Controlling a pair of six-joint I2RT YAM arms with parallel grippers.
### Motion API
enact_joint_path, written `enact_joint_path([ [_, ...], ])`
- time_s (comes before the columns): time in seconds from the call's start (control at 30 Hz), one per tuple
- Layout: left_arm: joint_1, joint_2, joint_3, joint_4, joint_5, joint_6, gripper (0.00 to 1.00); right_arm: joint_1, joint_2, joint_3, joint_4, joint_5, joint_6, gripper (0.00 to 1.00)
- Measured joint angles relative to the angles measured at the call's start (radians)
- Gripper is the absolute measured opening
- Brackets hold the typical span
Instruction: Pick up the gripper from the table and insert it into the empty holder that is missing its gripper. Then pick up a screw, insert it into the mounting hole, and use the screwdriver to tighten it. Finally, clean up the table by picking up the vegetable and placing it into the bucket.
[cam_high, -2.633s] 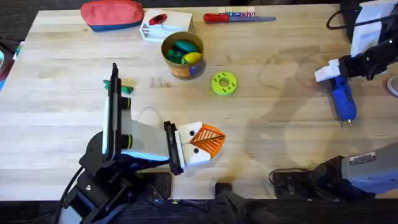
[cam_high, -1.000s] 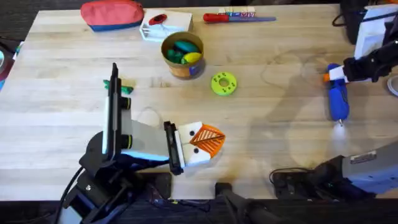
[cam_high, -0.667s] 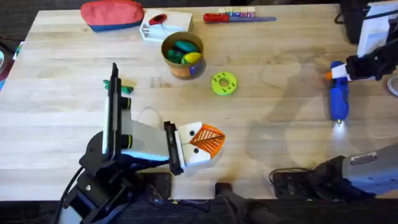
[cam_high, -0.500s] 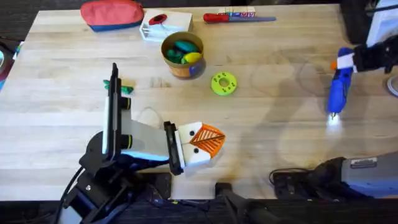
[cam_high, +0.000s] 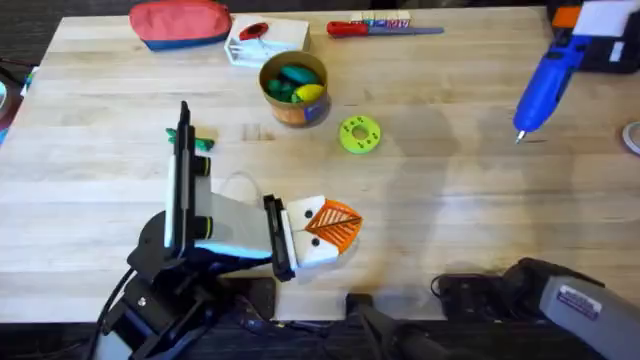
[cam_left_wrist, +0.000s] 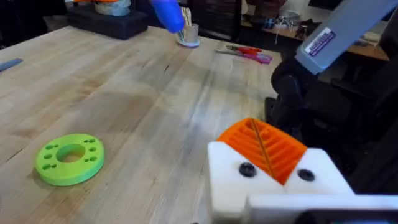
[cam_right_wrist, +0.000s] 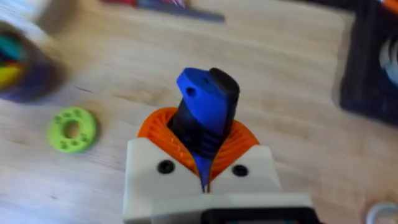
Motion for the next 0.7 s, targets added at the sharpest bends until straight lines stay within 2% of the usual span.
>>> enact_joint_path([
  [0.13, 0.0, 0.0, 0.0, 0.0, 0.0, 0.0, 0.018, 0.096, -0.175, -0.074, 0.066, -0.069, 0.062, 0.008],
  [0.3, 0.0, 0.0, 0.0, 0.0, 0.0, 0.0, 0.018, 0.291, -0.396, -0.24, 0.327, -0.104, 0.193, 0.008],
  [0.43, 0.0, 0.0, 0.0, 0.0, 0.0, 0.0, 0.018, 0.468, -0.528, -0.361, 0.549, -0.124, 0.281, 0.008],
  [0.6, 0.0, 0.0, 0.0, 0.0, 0.0, 0.0, 0.018, 0.683, -0.567, -0.464, 0.803, -0.13, 0.395, 0.008],
  [0.7, 0.0, 0.0, 0.0, 0.0, 0.0, 0.0, 0.018, 0.807, -0.545, -0.497, 0.87, -0.121, 0.433, 0.008],
])
